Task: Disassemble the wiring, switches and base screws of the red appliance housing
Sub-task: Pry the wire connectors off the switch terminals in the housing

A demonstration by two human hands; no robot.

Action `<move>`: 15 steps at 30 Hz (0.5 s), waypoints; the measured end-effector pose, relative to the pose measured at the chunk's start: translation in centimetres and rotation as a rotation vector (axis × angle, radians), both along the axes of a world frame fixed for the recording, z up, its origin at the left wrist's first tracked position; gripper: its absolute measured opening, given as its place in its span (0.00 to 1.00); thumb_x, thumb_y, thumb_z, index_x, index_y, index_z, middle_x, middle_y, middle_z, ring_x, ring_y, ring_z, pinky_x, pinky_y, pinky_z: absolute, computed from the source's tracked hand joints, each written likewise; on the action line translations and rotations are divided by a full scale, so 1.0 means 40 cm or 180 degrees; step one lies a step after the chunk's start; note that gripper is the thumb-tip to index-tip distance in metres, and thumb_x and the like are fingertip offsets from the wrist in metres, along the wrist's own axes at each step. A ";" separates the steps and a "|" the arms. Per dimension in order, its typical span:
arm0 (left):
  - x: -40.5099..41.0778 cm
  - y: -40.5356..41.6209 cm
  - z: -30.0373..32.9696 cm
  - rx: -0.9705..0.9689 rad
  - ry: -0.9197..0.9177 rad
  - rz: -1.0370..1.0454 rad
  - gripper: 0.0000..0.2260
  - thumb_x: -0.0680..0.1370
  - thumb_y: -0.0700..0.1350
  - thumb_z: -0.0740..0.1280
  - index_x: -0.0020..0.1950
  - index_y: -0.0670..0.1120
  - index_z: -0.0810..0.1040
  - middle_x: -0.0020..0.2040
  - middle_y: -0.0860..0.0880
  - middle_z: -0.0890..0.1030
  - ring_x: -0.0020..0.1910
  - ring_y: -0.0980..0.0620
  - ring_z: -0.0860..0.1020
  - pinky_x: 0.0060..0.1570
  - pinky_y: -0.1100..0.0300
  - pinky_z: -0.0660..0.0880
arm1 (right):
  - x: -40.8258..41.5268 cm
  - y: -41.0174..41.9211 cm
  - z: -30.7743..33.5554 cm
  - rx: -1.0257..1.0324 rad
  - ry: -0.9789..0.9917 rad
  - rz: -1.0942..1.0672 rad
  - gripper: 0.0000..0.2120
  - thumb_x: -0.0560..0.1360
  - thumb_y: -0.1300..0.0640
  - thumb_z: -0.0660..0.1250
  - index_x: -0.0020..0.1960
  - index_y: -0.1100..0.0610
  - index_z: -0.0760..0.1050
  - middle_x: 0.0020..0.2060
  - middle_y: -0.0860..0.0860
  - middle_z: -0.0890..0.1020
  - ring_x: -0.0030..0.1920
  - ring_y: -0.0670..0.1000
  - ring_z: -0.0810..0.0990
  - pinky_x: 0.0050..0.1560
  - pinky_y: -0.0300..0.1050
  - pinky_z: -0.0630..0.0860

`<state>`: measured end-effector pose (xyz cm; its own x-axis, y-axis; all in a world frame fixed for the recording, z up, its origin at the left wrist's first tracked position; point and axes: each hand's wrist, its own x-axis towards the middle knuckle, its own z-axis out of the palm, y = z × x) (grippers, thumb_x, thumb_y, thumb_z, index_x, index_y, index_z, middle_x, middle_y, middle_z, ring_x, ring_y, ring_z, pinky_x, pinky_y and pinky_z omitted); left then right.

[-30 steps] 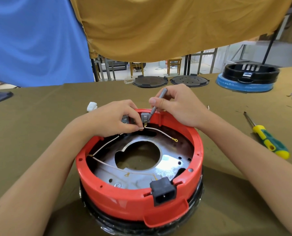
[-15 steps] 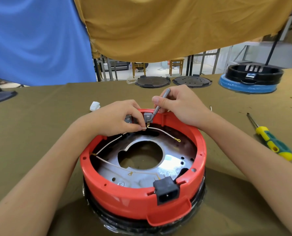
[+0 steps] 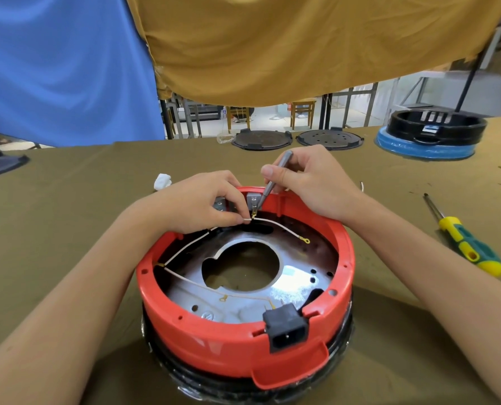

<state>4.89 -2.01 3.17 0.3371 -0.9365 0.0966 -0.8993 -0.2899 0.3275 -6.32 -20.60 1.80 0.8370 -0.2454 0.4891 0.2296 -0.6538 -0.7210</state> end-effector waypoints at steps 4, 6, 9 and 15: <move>0.001 0.000 -0.001 0.0014 0.0007 -0.0005 0.05 0.76 0.49 0.72 0.46 0.60 0.84 0.56 0.57 0.74 0.54 0.60 0.75 0.63 0.54 0.69 | 0.003 -0.001 -0.003 0.0155 0.0054 0.0070 0.13 0.78 0.54 0.70 0.41 0.62 0.82 0.33 0.53 0.85 0.35 0.47 0.81 0.47 0.48 0.78; 0.002 -0.001 -0.001 0.0021 0.0011 -0.0004 0.05 0.76 0.49 0.72 0.47 0.59 0.84 0.56 0.57 0.74 0.54 0.60 0.75 0.63 0.54 0.69 | 0.004 -0.003 -0.002 0.0215 0.0087 0.0113 0.13 0.79 0.54 0.70 0.41 0.62 0.82 0.34 0.55 0.85 0.35 0.46 0.80 0.45 0.44 0.78; 0.003 -0.001 -0.002 0.0033 -0.0005 0.0006 0.05 0.76 0.49 0.72 0.47 0.59 0.84 0.56 0.57 0.74 0.54 0.60 0.75 0.63 0.55 0.69 | 0.011 -0.006 -0.004 0.0235 0.0258 0.0111 0.14 0.79 0.52 0.69 0.40 0.60 0.82 0.30 0.48 0.83 0.33 0.42 0.78 0.41 0.34 0.73; 0.005 -0.001 -0.002 0.0022 0.0018 0.0018 0.05 0.76 0.49 0.72 0.47 0.60 0.84 0.56 0.58 0.74 0.55 0.60 0.75 0.63 0.55 0.70 | 0.009 -0.005 -0.007 0.0305 0.0271 0.0129 0.15 0.80 0.51 0.68 0.37 0.56 0.81 0.27 0.45 0.81 0.31 0.39 0.77 0.38 0.27 0.70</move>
<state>5.07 -2.03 3.08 0.3428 -0.9353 0.0882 -0.8957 -0.2971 0.3307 -5.98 -20.80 1.52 0.8847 -0.2526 0.3917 0.1898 -0.5725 -0.7977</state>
